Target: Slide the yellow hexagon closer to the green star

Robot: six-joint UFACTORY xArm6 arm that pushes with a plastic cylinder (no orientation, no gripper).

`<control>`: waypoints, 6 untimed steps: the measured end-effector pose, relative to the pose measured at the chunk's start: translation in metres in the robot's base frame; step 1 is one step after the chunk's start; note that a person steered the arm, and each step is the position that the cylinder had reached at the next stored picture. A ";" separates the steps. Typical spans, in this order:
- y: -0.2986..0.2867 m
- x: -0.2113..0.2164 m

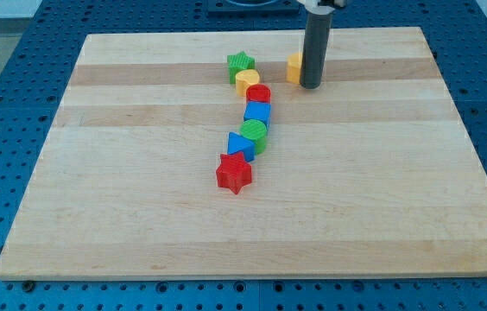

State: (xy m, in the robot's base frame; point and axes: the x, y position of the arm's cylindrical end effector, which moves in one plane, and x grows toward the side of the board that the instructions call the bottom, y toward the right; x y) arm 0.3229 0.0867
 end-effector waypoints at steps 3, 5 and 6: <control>-0.002 -0.033; -0.038 -0.079; -0.038 -0.060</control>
